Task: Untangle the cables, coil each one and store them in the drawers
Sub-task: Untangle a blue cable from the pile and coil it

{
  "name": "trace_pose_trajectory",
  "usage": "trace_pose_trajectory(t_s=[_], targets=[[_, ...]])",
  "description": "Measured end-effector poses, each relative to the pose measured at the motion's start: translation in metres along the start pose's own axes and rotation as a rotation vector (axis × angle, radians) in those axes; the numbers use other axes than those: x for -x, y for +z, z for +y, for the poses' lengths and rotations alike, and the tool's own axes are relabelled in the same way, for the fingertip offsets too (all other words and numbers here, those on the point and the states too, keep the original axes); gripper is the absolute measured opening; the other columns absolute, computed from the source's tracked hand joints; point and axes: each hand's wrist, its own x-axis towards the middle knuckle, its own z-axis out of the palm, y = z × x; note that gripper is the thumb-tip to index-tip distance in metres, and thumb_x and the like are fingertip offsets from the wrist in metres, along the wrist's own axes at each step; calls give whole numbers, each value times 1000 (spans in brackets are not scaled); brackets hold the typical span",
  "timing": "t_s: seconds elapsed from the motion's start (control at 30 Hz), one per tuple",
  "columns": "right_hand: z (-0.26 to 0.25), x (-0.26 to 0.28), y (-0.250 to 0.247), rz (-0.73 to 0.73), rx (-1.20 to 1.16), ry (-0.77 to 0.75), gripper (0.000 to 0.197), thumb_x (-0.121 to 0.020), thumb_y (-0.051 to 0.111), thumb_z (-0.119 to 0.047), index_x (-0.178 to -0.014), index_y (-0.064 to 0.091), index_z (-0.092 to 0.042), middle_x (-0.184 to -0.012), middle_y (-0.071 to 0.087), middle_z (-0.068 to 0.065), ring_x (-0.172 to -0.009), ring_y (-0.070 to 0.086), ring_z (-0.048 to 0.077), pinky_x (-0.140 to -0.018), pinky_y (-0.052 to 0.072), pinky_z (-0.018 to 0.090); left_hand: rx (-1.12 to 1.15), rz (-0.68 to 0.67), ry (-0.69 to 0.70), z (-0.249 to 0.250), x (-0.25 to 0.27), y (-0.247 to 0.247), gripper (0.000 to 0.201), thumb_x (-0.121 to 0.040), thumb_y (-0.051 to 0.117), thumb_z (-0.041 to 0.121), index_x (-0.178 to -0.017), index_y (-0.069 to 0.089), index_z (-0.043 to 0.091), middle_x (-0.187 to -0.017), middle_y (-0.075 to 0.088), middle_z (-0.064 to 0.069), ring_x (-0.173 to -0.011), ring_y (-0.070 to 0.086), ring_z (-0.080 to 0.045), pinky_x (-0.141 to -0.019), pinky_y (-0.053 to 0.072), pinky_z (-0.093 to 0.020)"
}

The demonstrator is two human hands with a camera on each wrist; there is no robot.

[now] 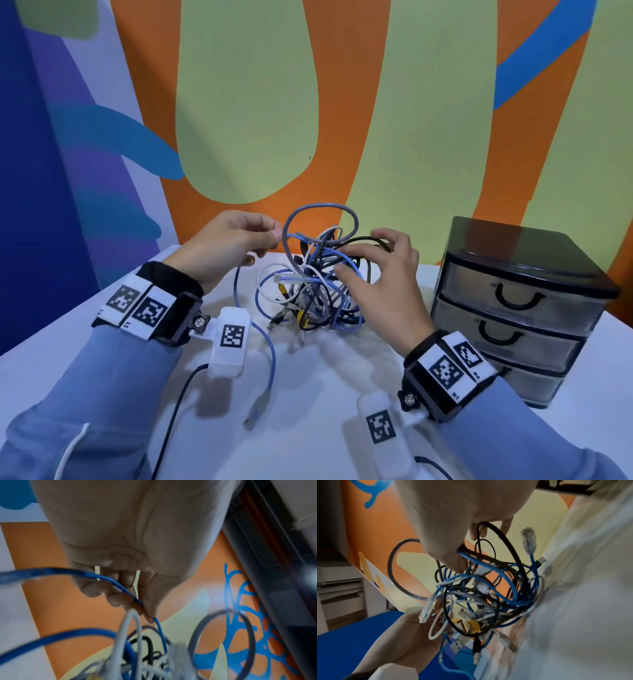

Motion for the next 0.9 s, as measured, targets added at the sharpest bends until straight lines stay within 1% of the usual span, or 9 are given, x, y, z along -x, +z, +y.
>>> trace_pose_trajectory(t_s=[0.1, 0.2, 0.37, 0.43, 0.53, 0.6, 0.7, 0.8, 0.9], targets=[[-4, 2, -2, 21, 116, -44, 12, -87, 81, -43, -91, 73, -51, -136, 43, -16, -136, 27, 9, -109, 30, 42, -84, -32, 37, 2, 2, 11, 14, -97, 74, 15, -84, 79, 19, -89, 79, -2, -74, 55, -12, -65, 41, -23], [-8, 2, -3, 68, 174, -108, 8, -85, 81, -48, -92, 76, -50, -132, 49, -19, -132, 33, 10, -101, 27, 41, -51, -87, 73, 4, 3, 19, 5, -92, 78, 9, -88, 78, 6, -82, 79, 4, -66, 63, -3, -63, 46, -10], [-8, 1, -1, 41, 107, -125, 5, -91, 77, -40, -90, 78, -45, -100, 69, -24, -106, 55, 1, -97, 32, 45, -94, -86, 120, 5, 4, 23, 6, -90, 81, 12, -90, 80, 6, -85, 81, 2, -79, 74, -13, -77, 56, -20], [-8, 1, -1, 47, 82, -113, 6, -92, 76, -38, -88, 77, -43, -95, 72, -26, -104, 58, -1, -98, 31, 43, -95, -31, 154, 7, 3, 25, 2, -93, 79, 12, -94, 80, 12, -93, 81, -1, -85, 73, -15, -80, 56, -24], [-7, 1, -1, 31, 79, -106, 8, -93, 75, -39, -86, 75, -44, -91, 72, -29, -104, 60, -3, -99, 27, 39, 55, 67, 265, 13, 4, 30, 20, -100, 66, 5, -110, 76, 20, -106, 76, -10, -94, 71, -9, -83, 54, -25], [-8, 2, 2, 8, 89, -125, 6, -93, 74, -40, -87, 76, -42, -92, 73, -30, -104, 61, -3, -100, 27, 39, 134, 53, 311, 20, 8, 32, 24, -106, 59, 15, -120, 76, 25, -117, 73, -9, -110, 69, -14, -97, 54, -35], [-6, 2, 5, 3, 92, -142, 6, -92, 69, -42, -90, 74, -43, -88, 74, -26, -101, 64, 0, -101, 29, 43, 24, -104, 350, 22, 15, 35, 36, -105, 53, 44, -114, 81, 24, -123, 74, 2, -125, 64, -13, -110, 45, -38], [-4, 1, 7, -9, 6, -138, 8, -96, 61, -45, -100, 68, -47, -80, 76, -21, -96, 71, 15, -104, 41, 53, -74, -173, 346, 21, 16, 37, 36, -94, 70, 55, -99, 83, 21, -108, 76, -2, -103, 72, -23, -93, 55, -36], [-8, 2, 5, 2, -211, -71, 5, -106, 57, -34, -102, 58, -36, -76, 78, -9, -82, 74, 28, -88, 55, 57, -210, -66, 385, 13, 12, 33, 30, -84, 86, 48, -84, 76, 20, -84, 75, 1, -79, 68, -25, -70, 53, -39]])
